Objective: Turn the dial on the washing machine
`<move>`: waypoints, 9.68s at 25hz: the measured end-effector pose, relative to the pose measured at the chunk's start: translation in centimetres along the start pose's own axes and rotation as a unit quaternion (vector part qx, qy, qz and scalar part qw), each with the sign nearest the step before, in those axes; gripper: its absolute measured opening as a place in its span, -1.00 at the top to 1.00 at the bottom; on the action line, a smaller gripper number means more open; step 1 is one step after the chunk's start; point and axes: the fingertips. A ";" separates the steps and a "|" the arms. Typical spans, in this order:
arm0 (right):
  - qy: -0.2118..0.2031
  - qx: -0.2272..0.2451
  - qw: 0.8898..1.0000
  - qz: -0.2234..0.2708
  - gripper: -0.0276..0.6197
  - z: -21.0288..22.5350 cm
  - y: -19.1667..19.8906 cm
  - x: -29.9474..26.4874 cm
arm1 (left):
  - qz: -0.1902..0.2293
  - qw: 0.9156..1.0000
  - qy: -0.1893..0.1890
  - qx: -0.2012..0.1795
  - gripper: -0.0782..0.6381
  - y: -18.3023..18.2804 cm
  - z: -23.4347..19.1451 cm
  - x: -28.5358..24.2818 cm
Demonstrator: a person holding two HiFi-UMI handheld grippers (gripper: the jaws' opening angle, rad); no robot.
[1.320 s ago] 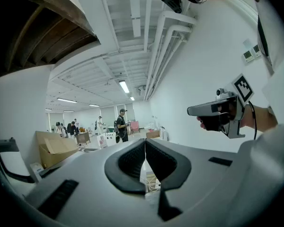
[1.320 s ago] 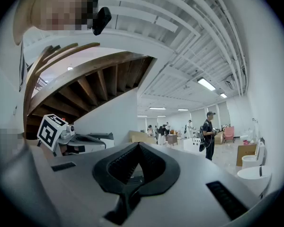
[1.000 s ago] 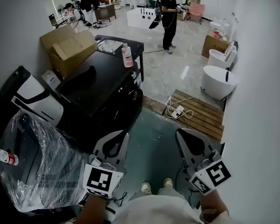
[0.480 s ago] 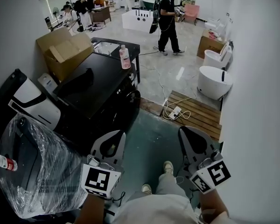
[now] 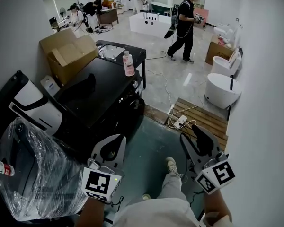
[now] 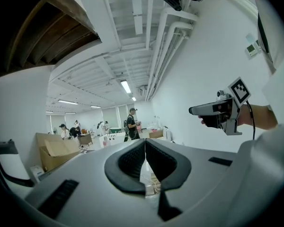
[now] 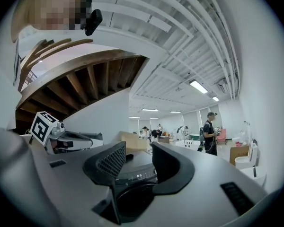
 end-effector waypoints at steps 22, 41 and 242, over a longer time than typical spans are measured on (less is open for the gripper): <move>-0.201 -0.012 0.977 -0.072 0.29 17.2 6.6 -24.6 | -0.110 0.979 -0.169 0.040 0.73 5.3 -8.1 -21.3; -0.266 0.005 0.956 -0.125 0.29 20.1 14.2 -35.8 | -0.129 0.949 -0.279 0.068 0.73 9.8 -12.8 -24.8; -0.204 -0.152 0.952 -0.169 0.61 14.6 32.7 -50.2 | -0.172 0.937 -0.258 0.162 0.73 30.8 -21.8 -25.4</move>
Point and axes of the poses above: the fingertips, and each gripper's own axes: x backward along the fingers, z to its right, y out of its underside, and after that the axes turned 3 degrees about z, right-handed
